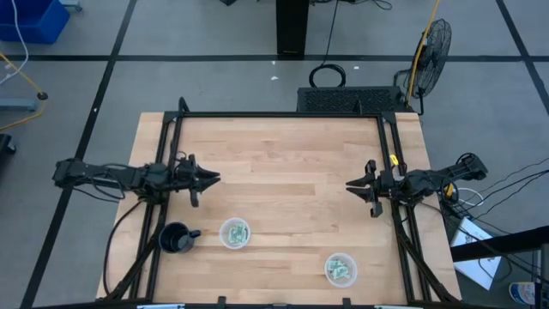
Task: Pick and place items into bin
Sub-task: Return to Home Position
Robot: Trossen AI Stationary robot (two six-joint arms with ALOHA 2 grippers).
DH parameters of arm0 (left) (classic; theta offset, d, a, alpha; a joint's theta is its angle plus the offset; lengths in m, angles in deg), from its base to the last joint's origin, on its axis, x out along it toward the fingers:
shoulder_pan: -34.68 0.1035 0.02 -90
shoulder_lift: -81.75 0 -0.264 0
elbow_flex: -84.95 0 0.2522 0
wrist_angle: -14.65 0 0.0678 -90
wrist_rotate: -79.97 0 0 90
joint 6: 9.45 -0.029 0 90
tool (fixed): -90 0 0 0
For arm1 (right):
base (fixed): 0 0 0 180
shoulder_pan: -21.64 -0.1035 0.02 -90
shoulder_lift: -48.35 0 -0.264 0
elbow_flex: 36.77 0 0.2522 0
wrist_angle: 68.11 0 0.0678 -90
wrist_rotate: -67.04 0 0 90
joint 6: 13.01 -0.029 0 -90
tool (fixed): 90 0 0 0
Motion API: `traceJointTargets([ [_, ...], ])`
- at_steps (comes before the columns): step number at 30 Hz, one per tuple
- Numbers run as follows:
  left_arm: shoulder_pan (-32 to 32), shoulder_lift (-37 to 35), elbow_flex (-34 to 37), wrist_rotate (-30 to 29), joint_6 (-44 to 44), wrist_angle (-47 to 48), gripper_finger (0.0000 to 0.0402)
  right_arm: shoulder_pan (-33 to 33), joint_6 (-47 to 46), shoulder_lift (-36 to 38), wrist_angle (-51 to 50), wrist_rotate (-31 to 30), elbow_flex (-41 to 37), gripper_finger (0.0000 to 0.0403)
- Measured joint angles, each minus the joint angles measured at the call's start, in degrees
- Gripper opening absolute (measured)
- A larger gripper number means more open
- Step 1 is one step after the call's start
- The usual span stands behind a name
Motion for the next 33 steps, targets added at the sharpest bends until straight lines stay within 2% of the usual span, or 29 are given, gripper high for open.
traceJointTargets([
  [4, 0.0, -0.02, 5.25, 0.29, 0.23, -7.91, 0.0088, 0.0, 0.02, 0.0, -0.06, 0.18, -0.02, 0.007],
  [10, 0.0, -0.01, 5.26, 0.67, -0.67, -8.88, 0.0088, -0.04, -0.56, 0.0, -0.22, 1.57, -0.06, 0.007],
  [23, 0.0, 0.0, 5.25, 1.03, 1.95, -2.34, 0.0088, -0.02, 0.56, 0.0, -0.34, 2.0, -0.15, 0.007],
  [33, 0.0, 0.0, 5.19, -1.4, 2.97, -0.52, 0.0088, -0.03, 0.51, -0.65, -0.49, 2.64, -0.15, 0.007],
])
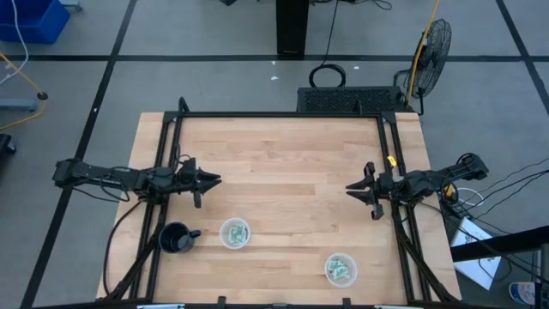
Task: Pick and place items into bin
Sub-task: Return to Home Position
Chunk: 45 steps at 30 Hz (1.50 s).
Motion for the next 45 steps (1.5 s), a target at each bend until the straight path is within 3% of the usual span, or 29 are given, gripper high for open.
traceJointTargets([
  [17, 0.0, 0.0, 0.02, -0.36, 0.93, -1.03, 0.0088, -0.01, -1.9, -6.57, 0.23, -0.02, 0.0, 0.007],
  [35, 0.0, -0.11, 0.02, -0.33, 1.12, -1.4, 0.0088, -0.15, -1.85, -6.39, 0.81, -0.02, 0.0, 0.007],
  [45, -3.88, -3.6, 0.04, -0.33, 1.1, -1.44, 0.0088, -0.17, -1.85, -0.73, 1.29, -0.02, 0.0, 0.007],
])
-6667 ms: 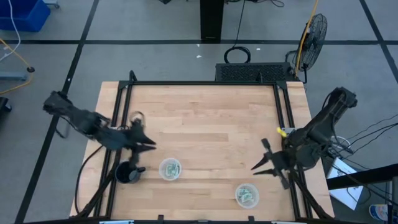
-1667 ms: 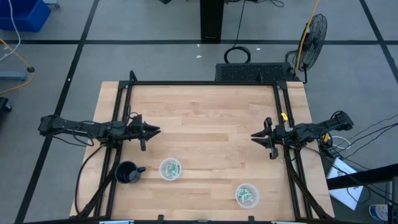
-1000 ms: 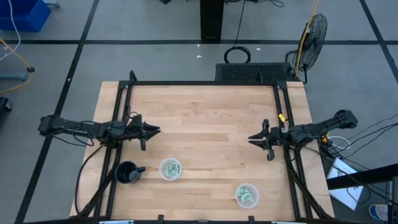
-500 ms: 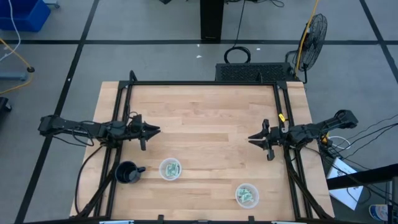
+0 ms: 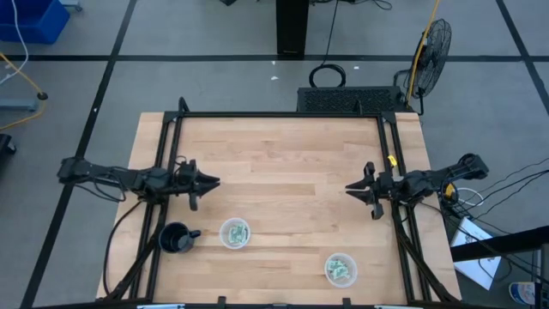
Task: Pick and place items into bin
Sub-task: Return to Home Position
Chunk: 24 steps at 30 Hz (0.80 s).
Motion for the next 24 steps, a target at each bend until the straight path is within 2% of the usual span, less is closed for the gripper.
traceJointTargets([
  [9, -2.95, -5.27, 0.0, 0.0, -0.04, 0.01, 0.0088, 0.0, -0.01, 0.7, 0.24, 0.0, 0.0, 0.007],
  [19, -3.38, -13.32, 0.0, 0.0, -0.09, -0.01, 0.0088, 0.0, 0.0, 1.48, 0.56, 0.0, 0.0, 0.007],
  [24, -3.38, -13.44, 0.02, 0.0, -0.13, -1.15, 0.0088, 0.0, 0.0, 1.48, 0.65, 0.0, -0.02, 0.007],
])
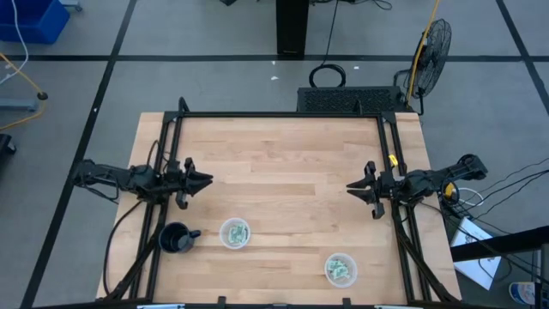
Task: Pick and place items into bin
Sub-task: Return to Home Position
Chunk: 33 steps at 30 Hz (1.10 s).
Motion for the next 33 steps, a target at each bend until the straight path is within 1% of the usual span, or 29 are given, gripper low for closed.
traceJointTargets([
  [33, 0.0, 0.17, 0.0, -0.01, 0.07, -0.4, 0.0088, 0.0, 0.0, -0.22, 1.68, -0.02, 0.0, 0.007],
])
